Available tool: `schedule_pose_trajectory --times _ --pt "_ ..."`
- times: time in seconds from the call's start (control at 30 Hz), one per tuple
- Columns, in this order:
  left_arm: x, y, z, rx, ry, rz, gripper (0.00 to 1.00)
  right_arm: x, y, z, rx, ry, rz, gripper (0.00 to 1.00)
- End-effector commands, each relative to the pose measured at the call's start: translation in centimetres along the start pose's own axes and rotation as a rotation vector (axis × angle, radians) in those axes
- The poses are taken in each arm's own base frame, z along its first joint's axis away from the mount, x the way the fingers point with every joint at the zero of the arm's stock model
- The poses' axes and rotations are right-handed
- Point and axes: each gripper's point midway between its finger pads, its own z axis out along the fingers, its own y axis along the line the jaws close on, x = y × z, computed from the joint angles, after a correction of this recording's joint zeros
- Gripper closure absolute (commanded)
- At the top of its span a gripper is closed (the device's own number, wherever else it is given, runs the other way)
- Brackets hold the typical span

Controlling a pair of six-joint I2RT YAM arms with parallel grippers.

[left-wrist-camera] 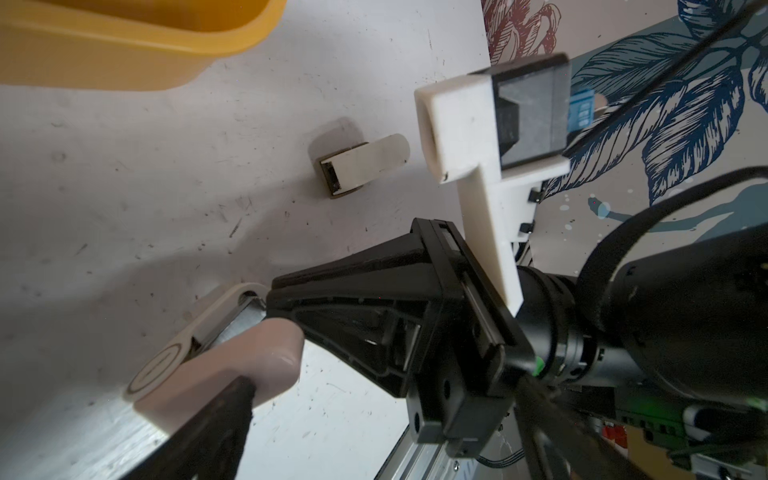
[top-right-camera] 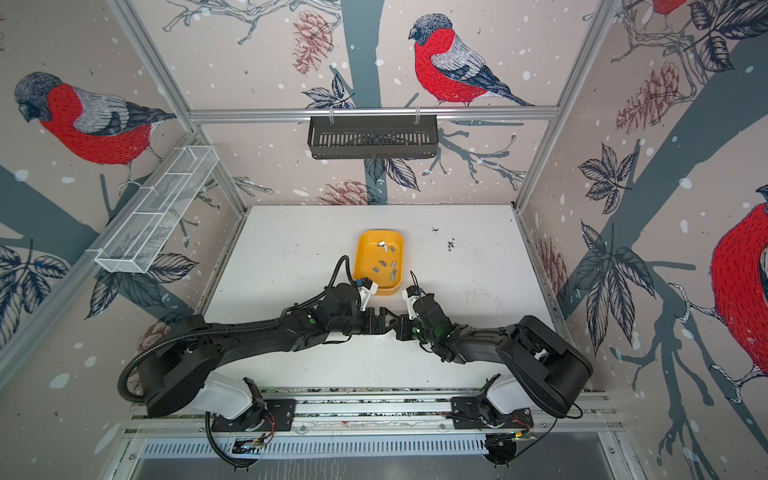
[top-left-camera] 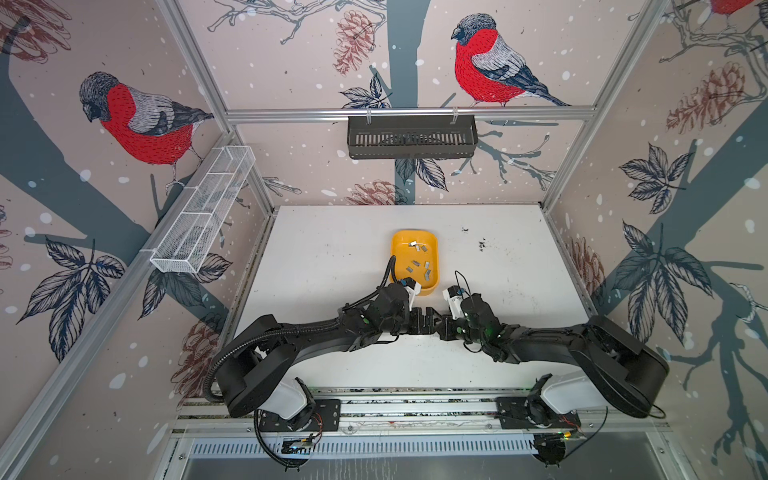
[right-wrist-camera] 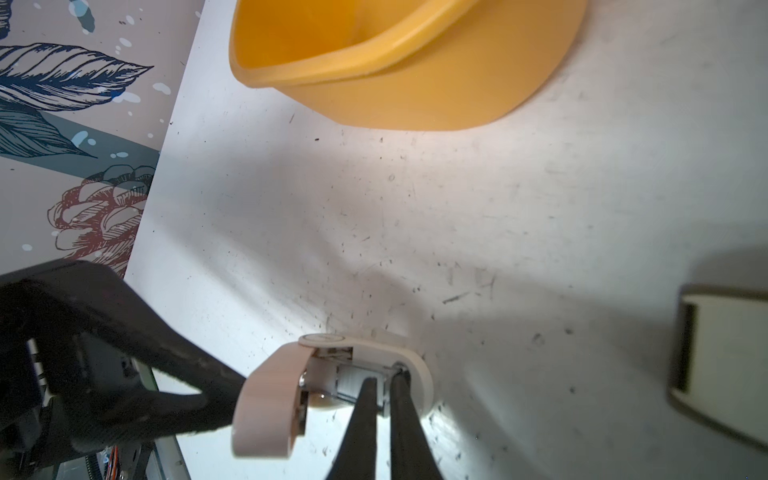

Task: Load the staples into the stapler

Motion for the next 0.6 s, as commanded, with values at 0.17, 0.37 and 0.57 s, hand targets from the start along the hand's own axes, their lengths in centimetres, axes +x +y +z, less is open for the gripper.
schedule_pose_trajectory --times 0.17,0.37,0.57 --pt "-0.4 -0.4 0.7 0.028 -0.012 0.031 0.03 -1.0 0.0 -1.3 -0.037 -0.047 0.041 0.82" --pt "-0.3 -0.2 1.0 0.034 -0.009 0.029 0.03 -1.9 1.1 -2.8 -0.090 -0.089 0.040 0.75" --pt "-0.3 -0.1 1.0 0.031 -0.010 0.027 0.03 -2.2 2.1 -2.9 -0.137 -0.088 0.033 0.68"
